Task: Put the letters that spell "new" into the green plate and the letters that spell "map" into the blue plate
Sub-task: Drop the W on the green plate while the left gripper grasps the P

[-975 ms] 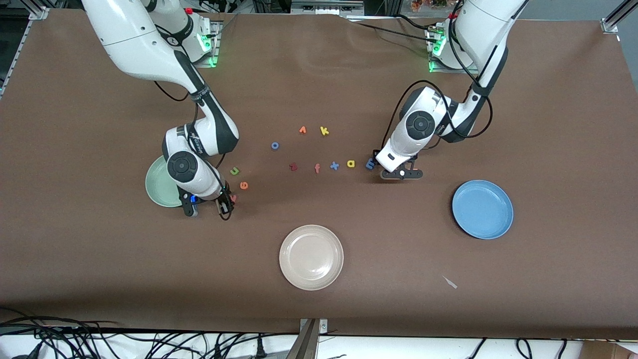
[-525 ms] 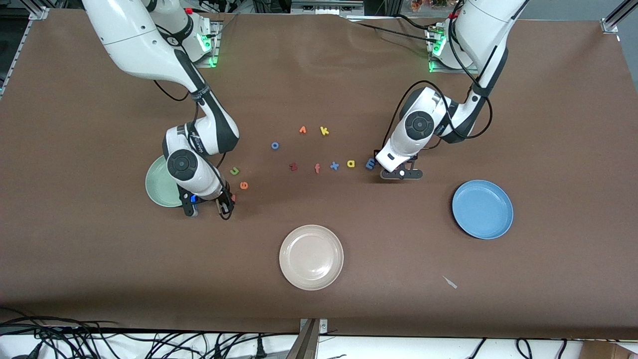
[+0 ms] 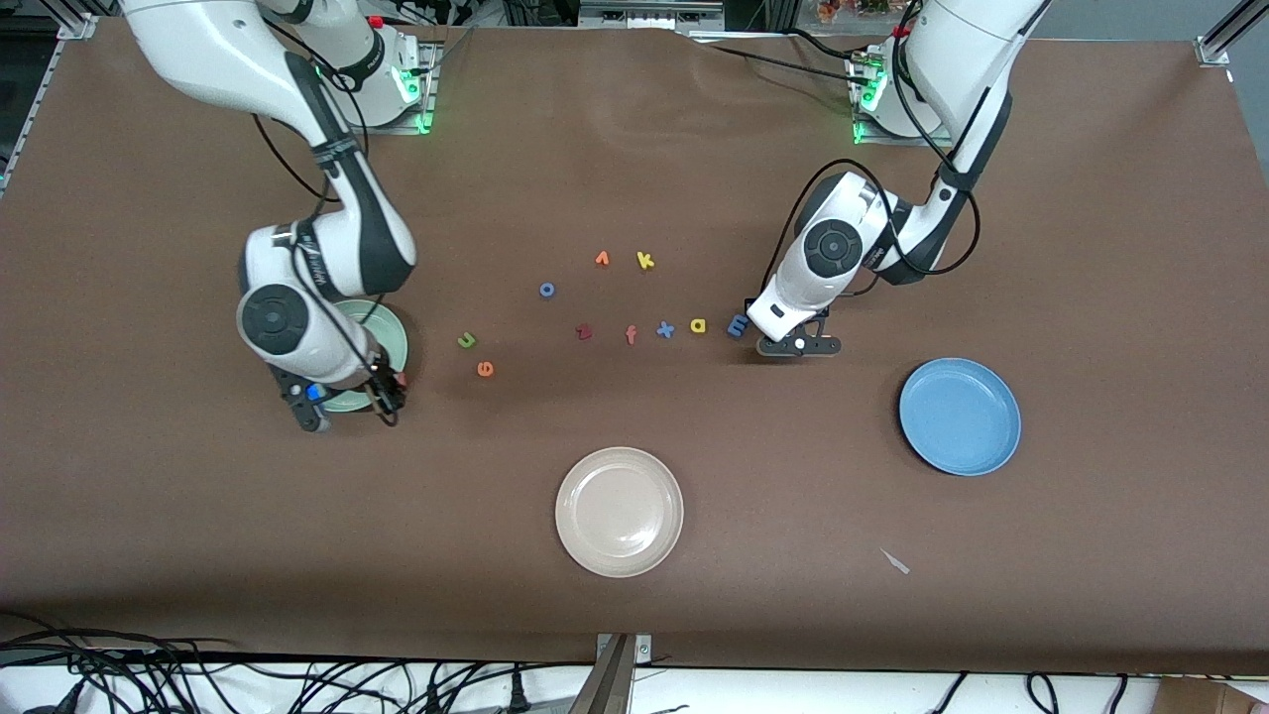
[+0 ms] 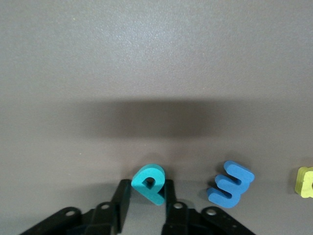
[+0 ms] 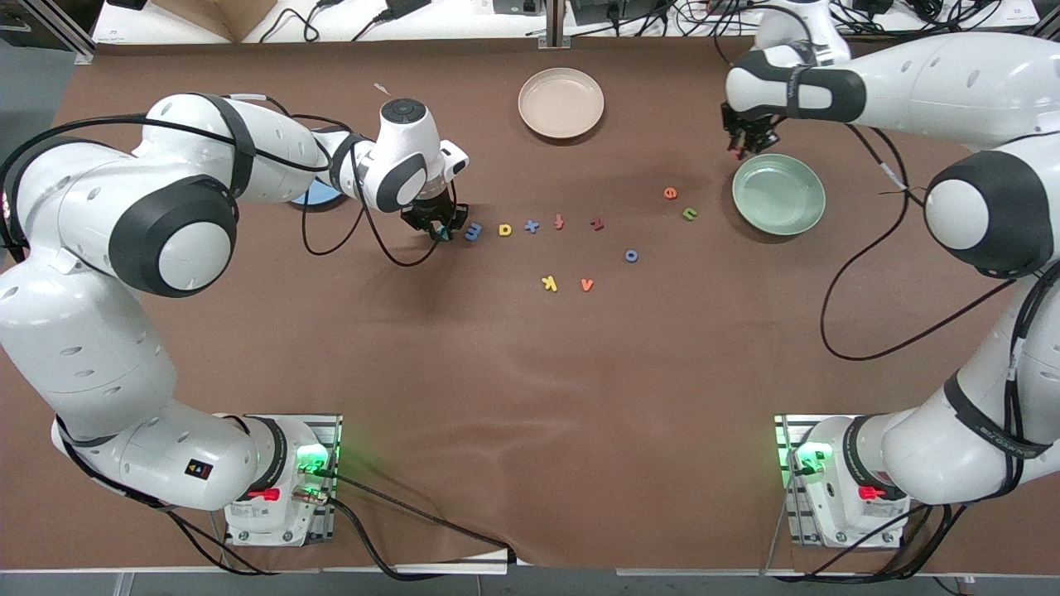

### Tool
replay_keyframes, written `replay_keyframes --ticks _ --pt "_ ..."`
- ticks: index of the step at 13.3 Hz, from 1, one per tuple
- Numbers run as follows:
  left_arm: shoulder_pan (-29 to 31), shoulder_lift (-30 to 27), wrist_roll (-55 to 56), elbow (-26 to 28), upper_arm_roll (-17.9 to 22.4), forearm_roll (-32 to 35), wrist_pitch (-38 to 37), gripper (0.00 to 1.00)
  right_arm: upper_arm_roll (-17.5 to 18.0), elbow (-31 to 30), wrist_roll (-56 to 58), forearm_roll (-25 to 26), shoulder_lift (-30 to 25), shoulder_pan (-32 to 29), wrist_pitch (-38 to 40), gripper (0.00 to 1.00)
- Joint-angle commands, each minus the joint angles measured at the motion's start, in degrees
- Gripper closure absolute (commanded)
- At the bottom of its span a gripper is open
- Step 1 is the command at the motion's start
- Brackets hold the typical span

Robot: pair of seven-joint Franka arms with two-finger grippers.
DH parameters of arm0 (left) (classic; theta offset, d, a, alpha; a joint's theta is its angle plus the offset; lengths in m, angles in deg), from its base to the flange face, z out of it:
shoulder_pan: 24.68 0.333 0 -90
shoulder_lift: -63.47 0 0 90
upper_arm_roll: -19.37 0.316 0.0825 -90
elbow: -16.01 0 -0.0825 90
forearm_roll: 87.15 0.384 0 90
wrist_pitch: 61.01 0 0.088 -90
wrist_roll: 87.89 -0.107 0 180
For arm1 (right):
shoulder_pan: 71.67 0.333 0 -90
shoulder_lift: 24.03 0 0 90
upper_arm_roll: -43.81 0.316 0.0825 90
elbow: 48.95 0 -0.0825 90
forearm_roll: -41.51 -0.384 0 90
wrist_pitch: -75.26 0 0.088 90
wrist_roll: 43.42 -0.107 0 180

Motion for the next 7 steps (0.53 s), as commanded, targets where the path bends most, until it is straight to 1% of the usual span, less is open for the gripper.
replay_keyframes --ticks 1,2,3,4,5,6,7 --pt "-0.5 0.9 1.5 0.0 0.5 2.1 -0.5 0.78 -3.8 -9.9 8.6 -0.4 -6.2 -0.1 -2.1 0.89" --pt "-0.3 0.7 1.5 -0.4 0.5 2.1 -1.0 0.81 -5.1 -13.7 11.4 -1.5 -7.1 -0.1 -6.1 0.89" --pt "-0.3 0.6 1.5 -0.8 0.5 2.1 -2.5 0.84 -6.2 -16.7 13.8 -1.6 -7.0 -0.1 -10.8 0.86" --pt "-0.1 0.3 1.5 -1.9 0.5 2.1 -4.2 0.85 -6.9 -19.1 15.2 -1.6 -6.6 -0.1 -14.8 0.85" --pt "0.0 0.3 1.4 -3.5 0.5 2.1 -7.2 0.86 -6.9 -20.4 15.3 -1.7 -6.5 -0.1 -16.7 0.81" --pt "-0.1 0.3 1.4 -5.9 0.5 2.1 -11.0 0.86 -6.9 -20.6 15.3 -1.8 -6.5 -0.1 -16.7 0.69" --pt "-0.3 0.4 1.4 -6.8 0.6 2.1 -12.4 0.85 -7.0 -20.5 15.3 -1.9 -6.4 -0.2 -16.7 0.12"
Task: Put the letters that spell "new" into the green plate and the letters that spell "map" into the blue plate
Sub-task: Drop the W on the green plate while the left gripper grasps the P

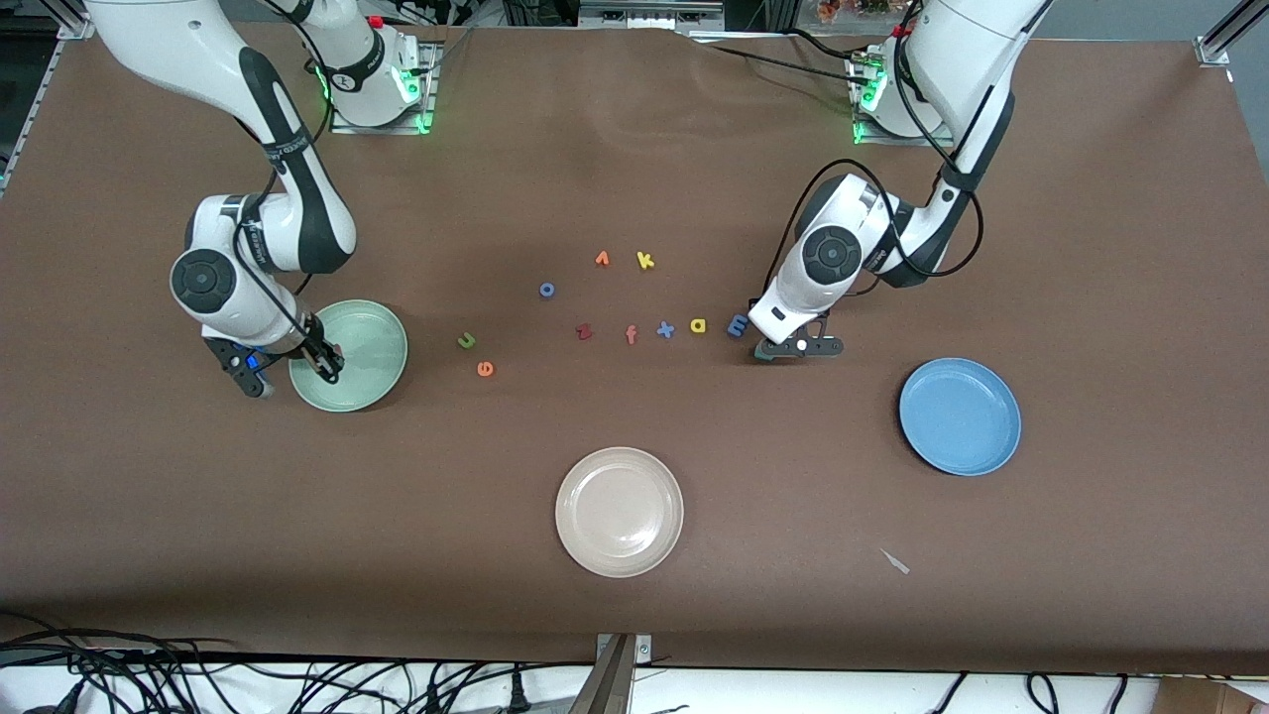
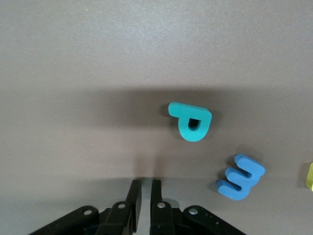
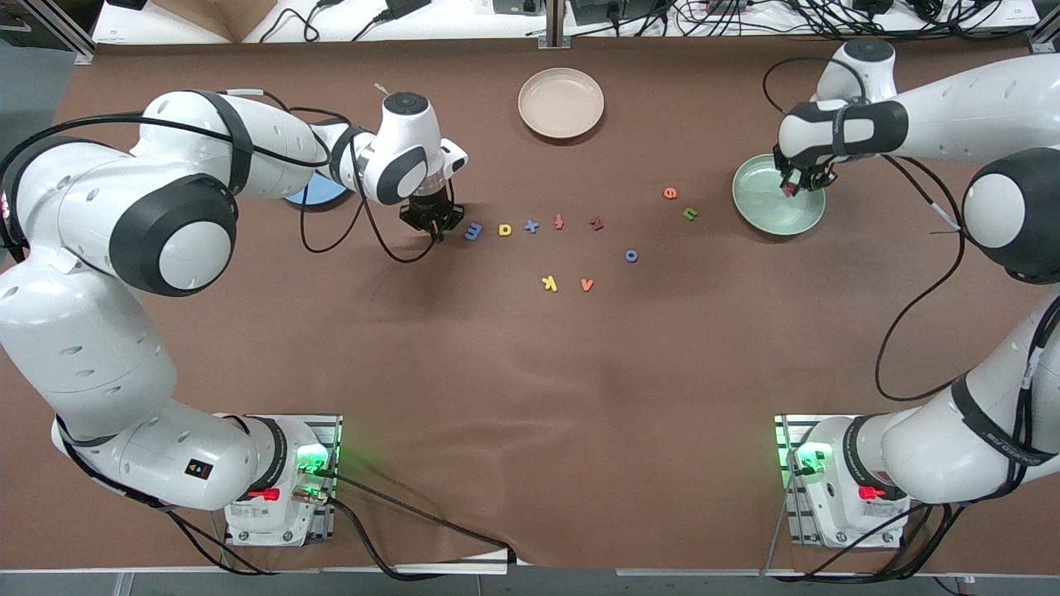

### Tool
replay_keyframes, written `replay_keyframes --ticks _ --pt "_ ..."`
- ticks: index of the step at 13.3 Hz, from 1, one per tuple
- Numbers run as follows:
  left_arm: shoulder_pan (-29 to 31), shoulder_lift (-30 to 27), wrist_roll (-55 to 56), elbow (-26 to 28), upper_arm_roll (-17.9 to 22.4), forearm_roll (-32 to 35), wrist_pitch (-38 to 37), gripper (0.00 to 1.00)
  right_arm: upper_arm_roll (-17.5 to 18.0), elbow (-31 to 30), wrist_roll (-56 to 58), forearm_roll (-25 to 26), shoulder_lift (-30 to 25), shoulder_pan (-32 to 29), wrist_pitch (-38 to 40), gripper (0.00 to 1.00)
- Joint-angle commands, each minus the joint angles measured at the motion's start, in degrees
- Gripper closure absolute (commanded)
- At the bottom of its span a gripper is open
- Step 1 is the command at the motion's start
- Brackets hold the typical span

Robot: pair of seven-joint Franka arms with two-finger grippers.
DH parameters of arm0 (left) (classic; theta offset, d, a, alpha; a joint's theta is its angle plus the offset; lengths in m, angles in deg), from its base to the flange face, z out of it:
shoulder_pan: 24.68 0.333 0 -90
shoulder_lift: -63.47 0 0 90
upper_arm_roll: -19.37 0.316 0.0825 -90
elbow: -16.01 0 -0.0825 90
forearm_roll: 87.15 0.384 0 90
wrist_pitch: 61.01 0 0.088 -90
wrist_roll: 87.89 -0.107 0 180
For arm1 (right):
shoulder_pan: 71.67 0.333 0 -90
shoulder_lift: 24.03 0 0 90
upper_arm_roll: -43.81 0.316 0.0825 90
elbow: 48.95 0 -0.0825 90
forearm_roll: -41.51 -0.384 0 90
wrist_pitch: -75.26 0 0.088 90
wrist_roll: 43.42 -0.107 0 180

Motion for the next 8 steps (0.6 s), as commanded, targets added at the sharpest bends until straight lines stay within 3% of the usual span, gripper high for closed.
replay_keyframes --ticks 1,2,4,6,8 --pt "-0.2 0.3 1.2 -3.7 0.2 2.1 -4.9 0.85 0.0 -1.7 1.3 -1.4 -2.0 0.2 -0.8 0.00" --pt "-0.1 0.2 1.3 -4.7 0.2 2.1 -5.2 0.84 0.1 -1.4 1.4 -1.4 -2.7 0.2 -0.5 0.00" --pt "-0.2 0.4 1.8 -7.5 0.2 1.3 -6.5 0.61 1.2 2.2 -1.9 -1.4 -3.4 0.7 4.1 0.00" --pt "-0.2 1.5 4.5 -9.6 0.2 1.1 -6.7 0.44 5.0 7.7 -9.8 -1.4 -2.8 1.2 10.8 0.00" --pt "-0.2 4.2 7.3 -12.2 0.2 1.1 -6.7 0.38 9.5 8.7 -17.3 -1.4 -2.4 1.2 11.0 0.00"
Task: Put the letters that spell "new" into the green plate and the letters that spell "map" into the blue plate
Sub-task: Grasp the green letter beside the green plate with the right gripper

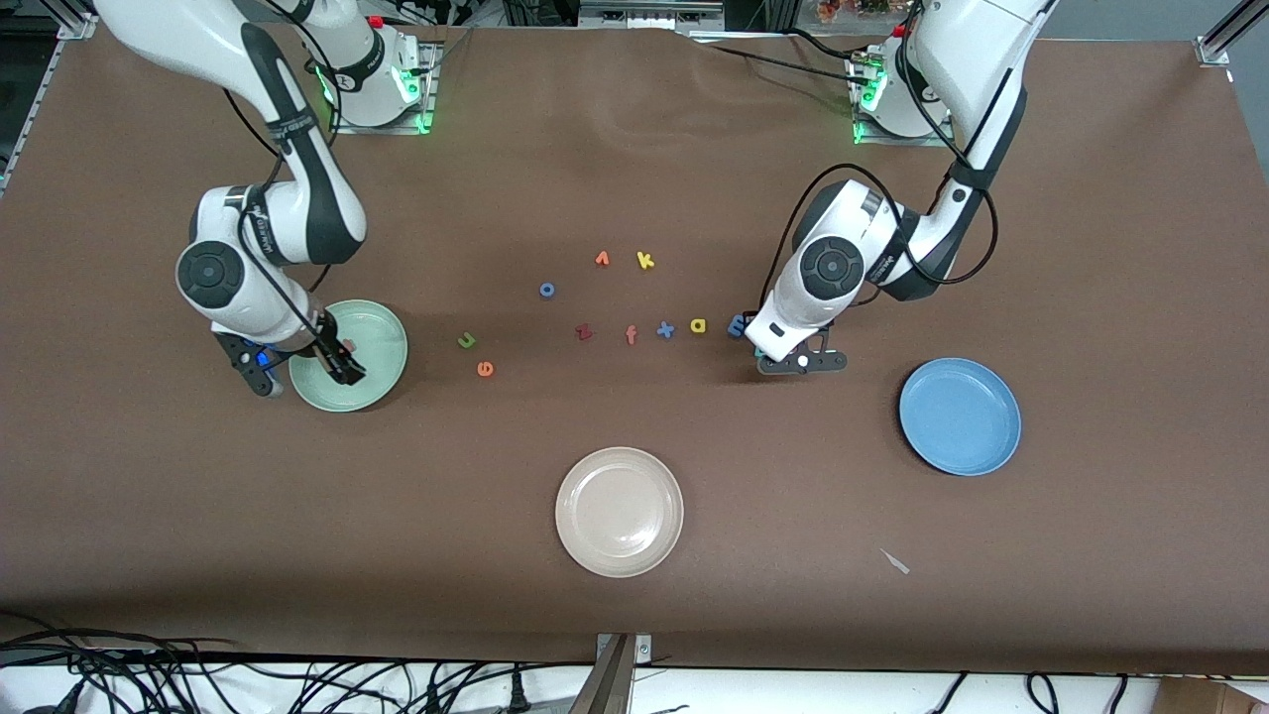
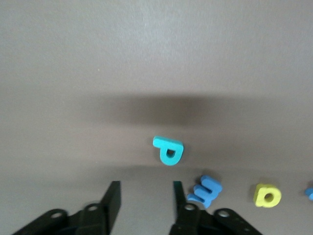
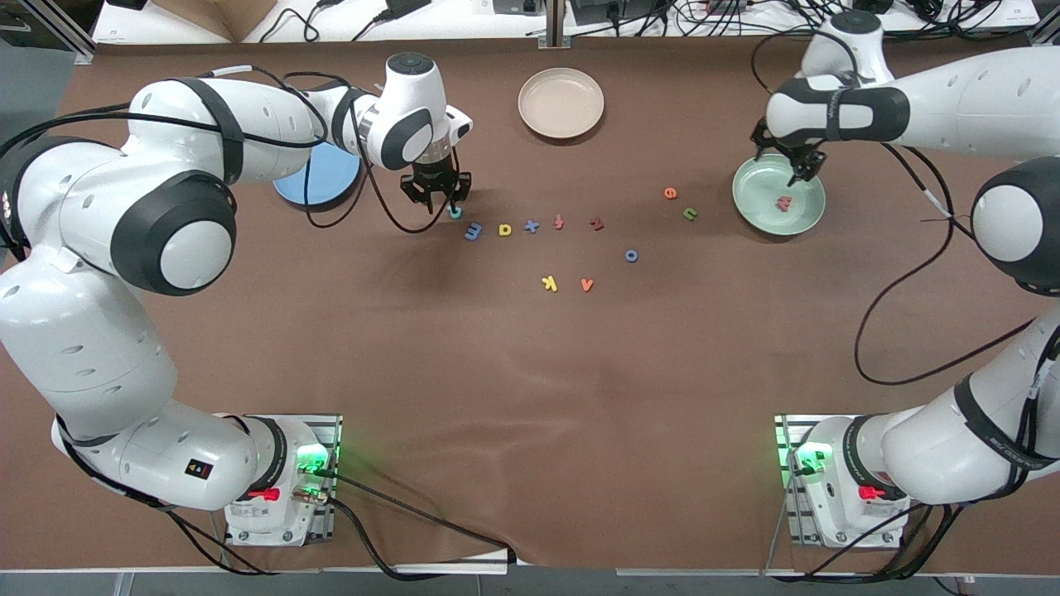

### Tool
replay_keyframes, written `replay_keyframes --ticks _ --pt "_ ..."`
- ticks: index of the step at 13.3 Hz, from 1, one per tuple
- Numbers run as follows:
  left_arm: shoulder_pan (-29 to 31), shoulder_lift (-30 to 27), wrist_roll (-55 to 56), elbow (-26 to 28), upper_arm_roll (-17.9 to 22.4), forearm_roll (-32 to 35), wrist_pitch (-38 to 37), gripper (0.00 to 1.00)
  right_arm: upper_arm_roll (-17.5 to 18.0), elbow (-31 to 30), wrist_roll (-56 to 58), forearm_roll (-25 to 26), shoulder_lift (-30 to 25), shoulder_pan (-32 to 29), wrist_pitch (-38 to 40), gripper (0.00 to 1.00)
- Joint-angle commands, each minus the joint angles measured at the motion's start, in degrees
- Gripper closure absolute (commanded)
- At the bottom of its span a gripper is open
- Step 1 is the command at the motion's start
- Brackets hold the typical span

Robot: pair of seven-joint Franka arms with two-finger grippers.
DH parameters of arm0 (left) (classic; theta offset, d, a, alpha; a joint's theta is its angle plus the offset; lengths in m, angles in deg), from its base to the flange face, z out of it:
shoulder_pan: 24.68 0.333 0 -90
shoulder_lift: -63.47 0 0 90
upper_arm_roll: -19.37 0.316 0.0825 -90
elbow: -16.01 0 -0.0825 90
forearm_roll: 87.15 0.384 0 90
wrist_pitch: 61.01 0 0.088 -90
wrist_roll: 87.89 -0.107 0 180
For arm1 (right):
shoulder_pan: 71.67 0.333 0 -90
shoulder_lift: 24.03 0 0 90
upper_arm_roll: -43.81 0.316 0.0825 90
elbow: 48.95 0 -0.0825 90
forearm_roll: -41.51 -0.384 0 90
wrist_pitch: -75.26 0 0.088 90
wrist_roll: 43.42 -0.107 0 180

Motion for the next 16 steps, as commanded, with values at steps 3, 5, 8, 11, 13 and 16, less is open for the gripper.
replay_keyframes --ticks 3,5,8,11,13,16 --pt "-0.2 6.9 8.3 -6.1 0.1 1.1 -1.2 0.38 7.7 0.9 -16.3 -0.7 2.3 2.0 -1.8 0.00" --pt "-0.2 7.3 9.1 -6.3 0.0 0.8 -1.2 0.38 7.7 0.5 -17.5 -0.6 3.9 3.7 -3.6 0.00" --pt "-0.1 7.7 9.7 -6.9 0.1 -1.9 -1.2 0.38 7.9 -4.2 -15.2 -0.2 5.6 4.0 -12.8 0.01" --pt "-0.2 8.2 10.4 -7.0 0.1 -2.0 -1.0 0.39 8.1 -6.7 -12.7 -0.2 5.7 4.1 -16.6 0.01" --pt "-0.1 8.3 10.4 -7.1 0.1 -2.0 -0.9 0.40 8.7 -7.2 -12.7 -0.3 5.8 4.5 -16.6 0.08" --pt "-0.2 8.7 11.9 -7.4 0.1 -2.0 -0.8 0.46 8.8 -7.5 -12.8 -0.3 5.8 4.5 -16.6 0.31"
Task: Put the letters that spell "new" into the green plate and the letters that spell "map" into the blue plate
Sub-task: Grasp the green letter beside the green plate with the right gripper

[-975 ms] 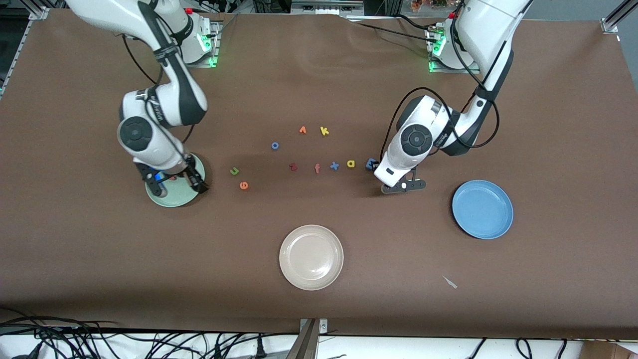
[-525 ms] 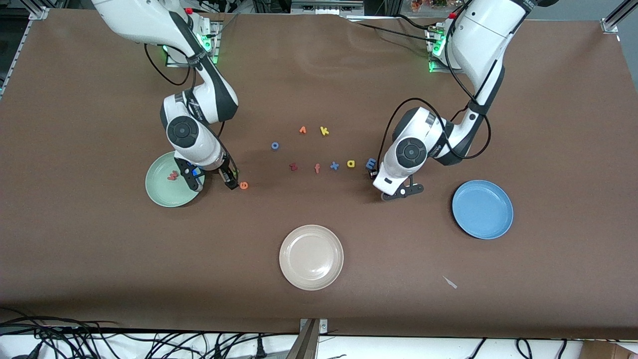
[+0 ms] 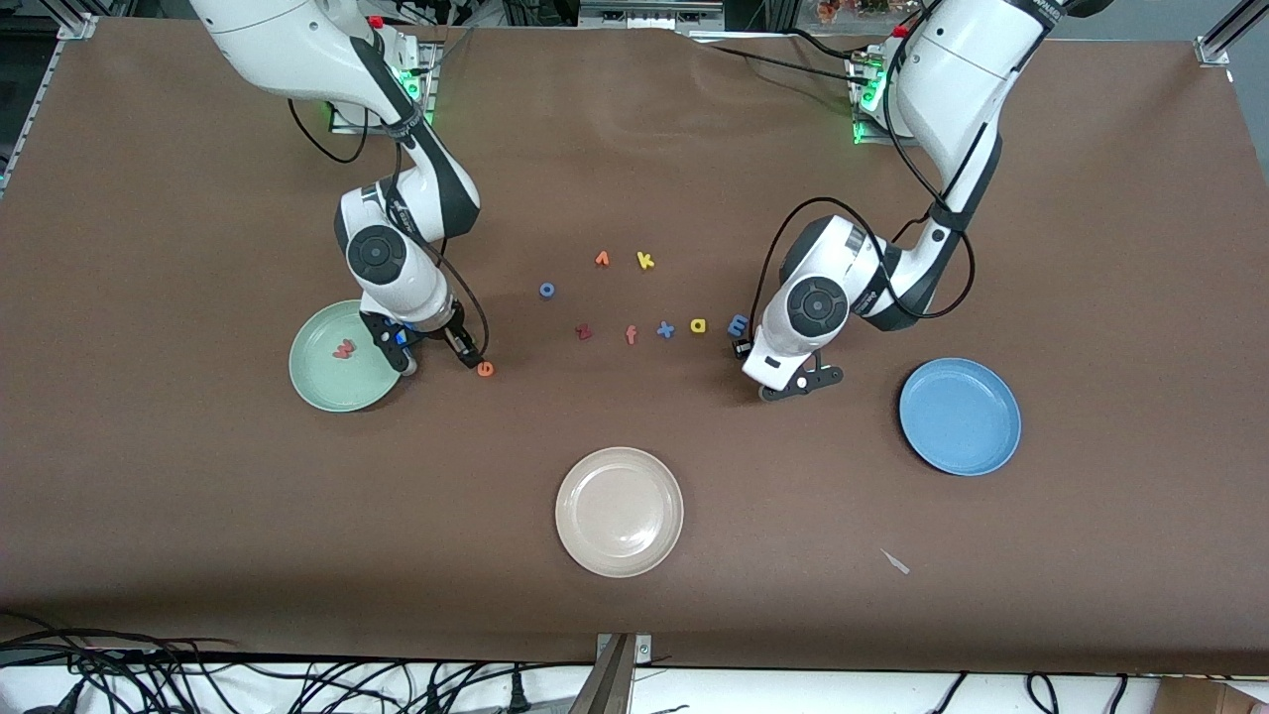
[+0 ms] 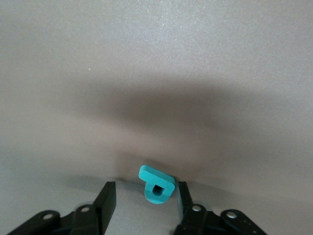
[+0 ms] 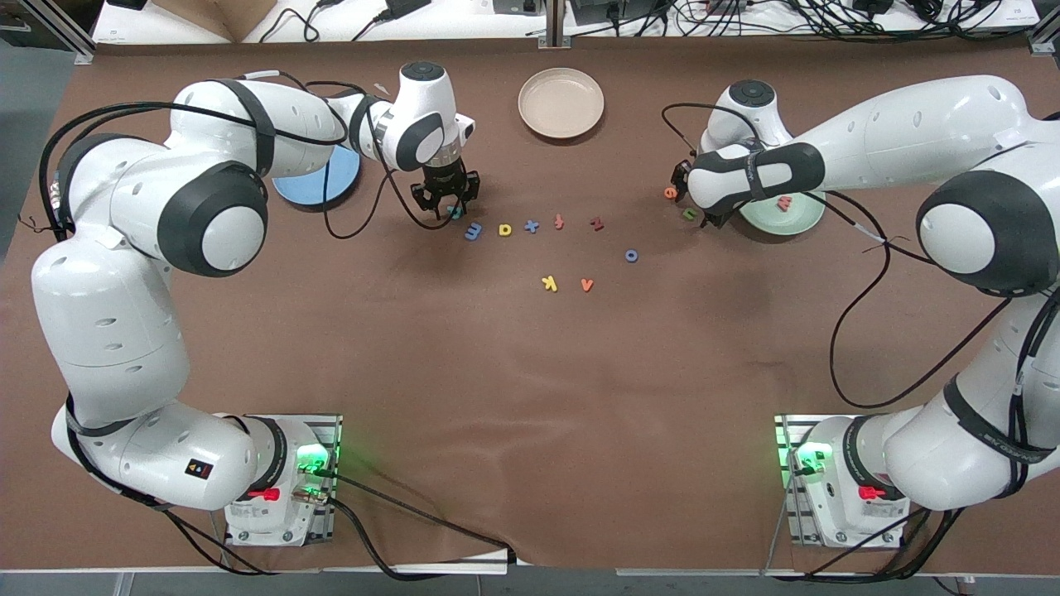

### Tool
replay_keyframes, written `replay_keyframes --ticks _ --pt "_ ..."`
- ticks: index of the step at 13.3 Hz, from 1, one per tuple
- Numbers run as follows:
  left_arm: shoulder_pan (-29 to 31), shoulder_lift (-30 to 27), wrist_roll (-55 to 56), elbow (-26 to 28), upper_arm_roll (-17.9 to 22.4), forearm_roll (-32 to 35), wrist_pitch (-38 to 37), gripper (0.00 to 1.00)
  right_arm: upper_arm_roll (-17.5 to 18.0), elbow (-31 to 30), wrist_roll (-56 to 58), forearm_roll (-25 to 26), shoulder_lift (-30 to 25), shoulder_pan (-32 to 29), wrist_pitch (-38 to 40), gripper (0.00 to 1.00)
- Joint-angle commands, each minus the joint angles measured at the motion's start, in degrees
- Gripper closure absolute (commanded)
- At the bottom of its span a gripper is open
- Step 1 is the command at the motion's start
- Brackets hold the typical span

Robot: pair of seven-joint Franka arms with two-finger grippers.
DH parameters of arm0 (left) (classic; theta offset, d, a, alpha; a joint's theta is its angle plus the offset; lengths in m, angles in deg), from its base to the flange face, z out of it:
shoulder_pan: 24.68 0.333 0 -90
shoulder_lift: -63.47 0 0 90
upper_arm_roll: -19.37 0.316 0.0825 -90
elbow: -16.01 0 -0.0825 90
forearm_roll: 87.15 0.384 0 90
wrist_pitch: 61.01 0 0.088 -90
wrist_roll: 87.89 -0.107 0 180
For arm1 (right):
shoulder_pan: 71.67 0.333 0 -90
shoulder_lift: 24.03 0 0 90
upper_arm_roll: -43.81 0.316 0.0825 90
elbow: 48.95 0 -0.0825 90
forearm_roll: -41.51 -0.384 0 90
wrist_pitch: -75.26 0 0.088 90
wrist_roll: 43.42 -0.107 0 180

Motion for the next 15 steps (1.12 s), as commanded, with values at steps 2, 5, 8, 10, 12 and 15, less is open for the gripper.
replay_keyframes --ticks 2,5,8,10,12,15 --pt "-0.3 1.8 2.1 -2.3 0.1 -1.4 -0.6 0.48 0.3 -1.6 0.7 -0.3 -1.1 0.0 -0.9 0.47" --pt "-0.4 2.0 2.5 -2.3 0.1 -1.4 -0.5 0.50 0.3 -1.6 0.7 -0.3 -0.4 0.0 -1.0 0.47" --pt "-0.5 2.2 3.2 -2.3 0.1 -1.4 -0.3 0.57 0.3 -1.6 0.7 -0.3 -0.3 0.0 -1.3 0.69" --pt "-0.6 2.2 3.8 -2.3 0.1 -1.4 -0.1 0.62 0.2 -1.3 0.7 -0.3 -0.7 0.0 -0.8 0.96" --pt "-0.4 2.2 3.9 -2.3 0.1 -1.4 -0.1 0.68 0.1 -0.9 0.9 -0.4 -2.5 -0.1 -0.2 0.98" --pt "-0.4 2.5 3.9 -2.3 0.1 -1.3 0.0 0.72 -2.6 0.7 5.7 -0.4 -6.8 -0.2 7.6 0.97"
